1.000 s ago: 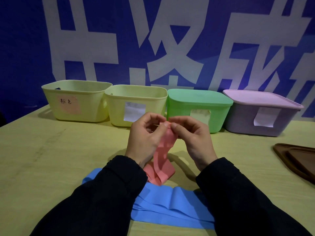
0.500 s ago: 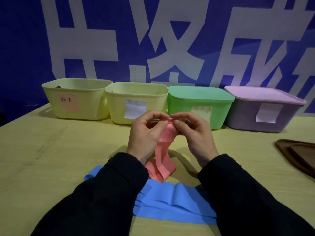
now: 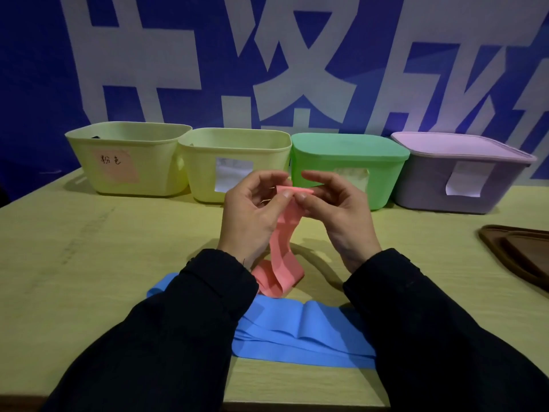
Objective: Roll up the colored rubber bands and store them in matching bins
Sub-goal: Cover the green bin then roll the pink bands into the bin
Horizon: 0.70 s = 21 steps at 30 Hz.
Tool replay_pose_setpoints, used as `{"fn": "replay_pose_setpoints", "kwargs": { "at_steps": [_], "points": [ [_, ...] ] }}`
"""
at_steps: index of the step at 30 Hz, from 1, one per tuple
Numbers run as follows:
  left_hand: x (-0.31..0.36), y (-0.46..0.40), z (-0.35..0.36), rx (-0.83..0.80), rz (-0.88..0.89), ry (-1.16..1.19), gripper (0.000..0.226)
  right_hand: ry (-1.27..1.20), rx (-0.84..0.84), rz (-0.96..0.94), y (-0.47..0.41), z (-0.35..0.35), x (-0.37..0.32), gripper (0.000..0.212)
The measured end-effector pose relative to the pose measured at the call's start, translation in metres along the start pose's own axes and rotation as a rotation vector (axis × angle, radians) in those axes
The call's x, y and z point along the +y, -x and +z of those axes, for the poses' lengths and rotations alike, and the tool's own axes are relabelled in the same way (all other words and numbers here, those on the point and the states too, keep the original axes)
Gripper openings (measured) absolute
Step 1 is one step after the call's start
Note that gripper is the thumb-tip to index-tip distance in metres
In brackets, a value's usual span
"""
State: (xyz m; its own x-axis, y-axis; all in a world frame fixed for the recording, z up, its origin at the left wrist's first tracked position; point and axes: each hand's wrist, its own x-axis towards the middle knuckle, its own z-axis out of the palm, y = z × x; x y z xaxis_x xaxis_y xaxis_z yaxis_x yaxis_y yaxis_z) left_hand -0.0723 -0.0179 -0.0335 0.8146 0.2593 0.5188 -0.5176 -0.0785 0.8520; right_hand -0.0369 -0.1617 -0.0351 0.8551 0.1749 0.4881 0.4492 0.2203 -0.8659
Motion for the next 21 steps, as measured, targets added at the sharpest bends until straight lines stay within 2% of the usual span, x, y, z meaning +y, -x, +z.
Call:
{"fn": "replay_pose_setpoints", "kwargs": {
  "at_steps": [5,11,21],
  "points": [
    [0.0019,0.0005,0.0004,-0.002,-0.002,-0.018,0.023,0.098,-0.013,-0.018,0.0025,0.0012,0.0016,0.008],
    [-0.0009,0.0007,0.0011,-0.018,-0.047,-0.053,0.017,0.118,0.044,-0.080,0.0007,-0.0010,0.0001,0.014],
    [-0.0027,-0.0005,0.0002,-0.081,-0.097,0.010,0.037,0.087,0.063,-0.089,-0.0013,-0.0050,0.0027,0.017]
  ]
}}
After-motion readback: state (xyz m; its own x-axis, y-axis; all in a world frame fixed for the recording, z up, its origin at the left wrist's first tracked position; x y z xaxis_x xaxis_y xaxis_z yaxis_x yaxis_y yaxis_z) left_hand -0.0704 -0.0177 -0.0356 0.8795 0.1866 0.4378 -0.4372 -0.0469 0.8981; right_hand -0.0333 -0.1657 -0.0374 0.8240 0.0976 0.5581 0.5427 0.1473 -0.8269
